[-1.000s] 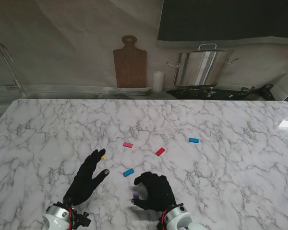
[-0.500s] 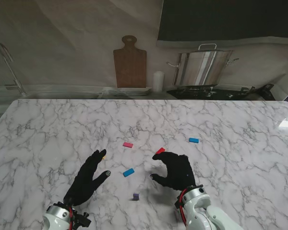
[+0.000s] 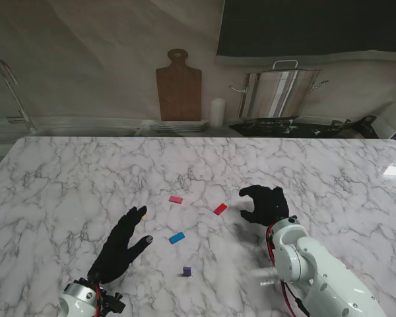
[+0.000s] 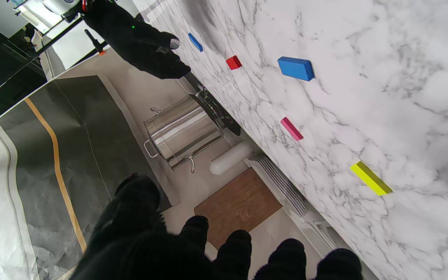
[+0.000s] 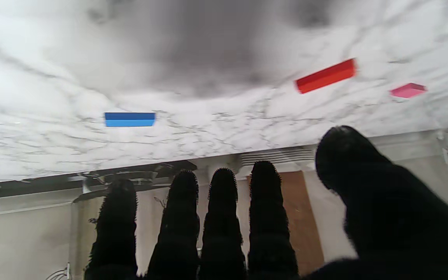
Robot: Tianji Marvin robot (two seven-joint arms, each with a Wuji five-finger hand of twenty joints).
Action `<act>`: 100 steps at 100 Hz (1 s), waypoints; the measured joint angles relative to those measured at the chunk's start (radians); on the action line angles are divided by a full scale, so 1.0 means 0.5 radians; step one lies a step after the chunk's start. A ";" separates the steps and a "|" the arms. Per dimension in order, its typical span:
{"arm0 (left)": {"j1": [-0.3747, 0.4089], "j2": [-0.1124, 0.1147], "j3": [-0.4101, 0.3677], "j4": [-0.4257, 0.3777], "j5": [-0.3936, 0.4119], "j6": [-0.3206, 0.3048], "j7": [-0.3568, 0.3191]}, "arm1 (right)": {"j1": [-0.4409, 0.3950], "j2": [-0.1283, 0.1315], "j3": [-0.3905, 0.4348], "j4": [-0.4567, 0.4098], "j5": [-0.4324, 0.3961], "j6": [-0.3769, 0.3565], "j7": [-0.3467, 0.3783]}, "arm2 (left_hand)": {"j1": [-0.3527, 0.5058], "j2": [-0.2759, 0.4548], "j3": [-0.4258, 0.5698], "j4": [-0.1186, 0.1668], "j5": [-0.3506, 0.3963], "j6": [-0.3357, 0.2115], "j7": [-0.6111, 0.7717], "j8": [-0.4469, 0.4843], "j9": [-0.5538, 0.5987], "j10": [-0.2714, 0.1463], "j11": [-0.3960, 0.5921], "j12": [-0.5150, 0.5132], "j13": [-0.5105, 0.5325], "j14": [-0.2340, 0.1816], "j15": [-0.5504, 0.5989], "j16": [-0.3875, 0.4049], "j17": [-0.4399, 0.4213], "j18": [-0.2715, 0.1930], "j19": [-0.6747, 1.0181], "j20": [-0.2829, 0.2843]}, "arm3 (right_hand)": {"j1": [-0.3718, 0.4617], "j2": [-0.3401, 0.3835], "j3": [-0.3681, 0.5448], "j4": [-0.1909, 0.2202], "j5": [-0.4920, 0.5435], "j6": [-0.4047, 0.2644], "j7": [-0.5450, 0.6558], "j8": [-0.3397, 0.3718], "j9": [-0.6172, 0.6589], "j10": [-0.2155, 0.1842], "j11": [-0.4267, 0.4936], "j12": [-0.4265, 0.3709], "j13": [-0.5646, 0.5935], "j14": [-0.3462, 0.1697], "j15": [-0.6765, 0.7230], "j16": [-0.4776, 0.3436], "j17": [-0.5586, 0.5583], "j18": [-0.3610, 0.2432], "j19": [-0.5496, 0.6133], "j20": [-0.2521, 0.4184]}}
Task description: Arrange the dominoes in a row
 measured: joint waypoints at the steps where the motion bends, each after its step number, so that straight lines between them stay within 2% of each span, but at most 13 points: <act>1: 0.000 0.000 0.000 0.000 0.000 0.000 0.000 | 0.009 0.001 0.000 0.010 0.000 0.002 0.004 | 0.000 0.000 0.000 0.000 0.000 0.000 0.000 0.000 0.000 0.000 0.000 0.000 0.000 0.000 0.000 0.000 0.000 0.000 0.000 0.000 | 0.000 0.000 0.000 0.000 0.000 0.000 0.000 0.000 0.000 0.000 0.000 0.000 0.000 0.000 0.000 0.000 0.000 0.000 0.000 0.000; 31: -0.002 0.000 0.004 -0.007 -0.007 0.024 -0.007 | 0.309 0.019 -0.087 0.357 0.053 0.089 0.082 | 0.000 0.000 0.000 0.000 0.000 0.000 0.000 0.000 0.000 0.000 0.000 0.000 0.000 0.000 0.000 -0.001 0.000 0.000 0.000 0.000 | 0.000 0.002 0.001 0.000 0.001 0.000 0.000 0.000 0.007 0.000 0.002 0.004 0.004 -0.003 0.000 0.000 0.002 0.000 0.000 -0.018; 44: -0.006 0.001 0.006 -0.007 -0.007 0.029 -0.012 | 0.478 0.023 -0.212 0.585 0.082 0.094 0.083 | 0.000 0.000 0.000 0.000 0.000 0.000 0.000 0.000 0.000 0.000 0.000 0.000 0.000 0.000 0.000 -0.001 0.000 0.000 0.000 0.000 | 0.000 0.005 0.001 0.000 0.008 0.000 0.000 0.000 0.025 -0.001 0.023 0.018 0.007 -0.006 0.000 0.000 0.003 -0.004 0.000 -0.018; 63: -0.009 0.001 0.007 -0.009 -0.011 0.040 -0.012 | 0.669 0.014 -0.363 0.880 0.159 0.086 -0.017 | 0.000 0.000 0.000 0.000 0.000 0.000 0.000 0.000 0.000 0.000 0.000 0.000 0.000 0.000 0.000 -0.001 0.000 0.000 0.000 0.000 | 0.000 0.005 0.019 0.000 0.008 0.000 0.037 0.000 0.025 -0.002 0.078 0.053 0.025 -0.021 0.030 0.000 0.023 -0.005 0.000 -0.018; 88: -0.013 0.000 0.011 -0.010 -0.015 0.059 -0.011 | 0.753 -0.010 -0.420 1.016 0.210 0.063 -0.126 | 0.000 0.000 0.000 0.000 0.000 0.000 0.000 0.000 0.000 0.000 0.000 0.000 0.000 0.000 0.000 -0.001 0.000 0.000 0.000 0.000 | 0.000 0.005 0.021 0.000 0.029 -0.025 0.083 0.000 0.054 -0.020 0.168 0.101 0.054 -0.024 0.203 0.049 0.063 -0.006 0.092 -0.018; 100: -0.015 0.000 0.012 -0.010 -0.016 0.060 -0.013 | 0.771 -0.019 -0.430 1.046 0.219 0.031 -0.163 | 0.000 0.000 0.000 0.000 0.000 0.000 0.000 0.000 0.000 0.000 0.000 0.000 0.000 0.000 0.000 -0.001 0.000 0.000 0.000 0.000 | 0.000 0.005 0.050 0.000 0.030 -0.047 0.110 0.000 0.082 -0.025 0.215 0.126 0.116 -0.025 0.325 0.092 0.120 -0.018 0.230 0.026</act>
